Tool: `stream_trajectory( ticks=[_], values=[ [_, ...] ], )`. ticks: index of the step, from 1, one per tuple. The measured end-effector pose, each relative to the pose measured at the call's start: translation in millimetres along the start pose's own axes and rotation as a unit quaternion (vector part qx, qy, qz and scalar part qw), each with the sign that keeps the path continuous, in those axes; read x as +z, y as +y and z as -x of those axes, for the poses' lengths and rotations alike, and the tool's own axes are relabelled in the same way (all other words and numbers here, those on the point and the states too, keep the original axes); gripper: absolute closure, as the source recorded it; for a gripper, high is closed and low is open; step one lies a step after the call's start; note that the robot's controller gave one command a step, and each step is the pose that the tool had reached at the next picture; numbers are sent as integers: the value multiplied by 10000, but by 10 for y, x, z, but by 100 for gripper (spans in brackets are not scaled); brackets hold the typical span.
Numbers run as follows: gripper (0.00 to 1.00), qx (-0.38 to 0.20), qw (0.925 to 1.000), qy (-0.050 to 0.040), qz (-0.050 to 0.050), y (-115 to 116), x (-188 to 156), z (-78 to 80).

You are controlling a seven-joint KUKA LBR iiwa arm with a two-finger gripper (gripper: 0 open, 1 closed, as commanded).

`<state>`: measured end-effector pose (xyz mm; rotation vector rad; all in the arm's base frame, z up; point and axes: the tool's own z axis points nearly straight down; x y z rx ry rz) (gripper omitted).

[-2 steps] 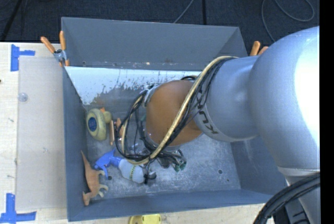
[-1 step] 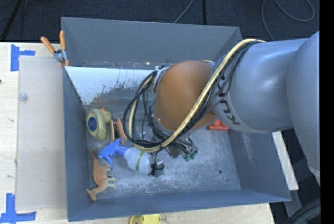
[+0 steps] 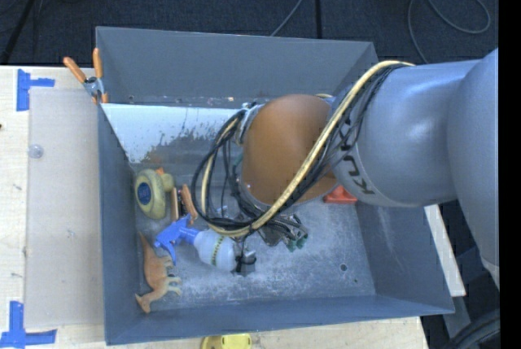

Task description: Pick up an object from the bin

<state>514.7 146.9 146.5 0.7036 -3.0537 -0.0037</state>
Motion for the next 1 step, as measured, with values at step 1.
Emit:
stream_trajectory(
  ticks=[1],
  values=[
    [100,24,10000,30,8,-70,-556,-18]
  ],
)
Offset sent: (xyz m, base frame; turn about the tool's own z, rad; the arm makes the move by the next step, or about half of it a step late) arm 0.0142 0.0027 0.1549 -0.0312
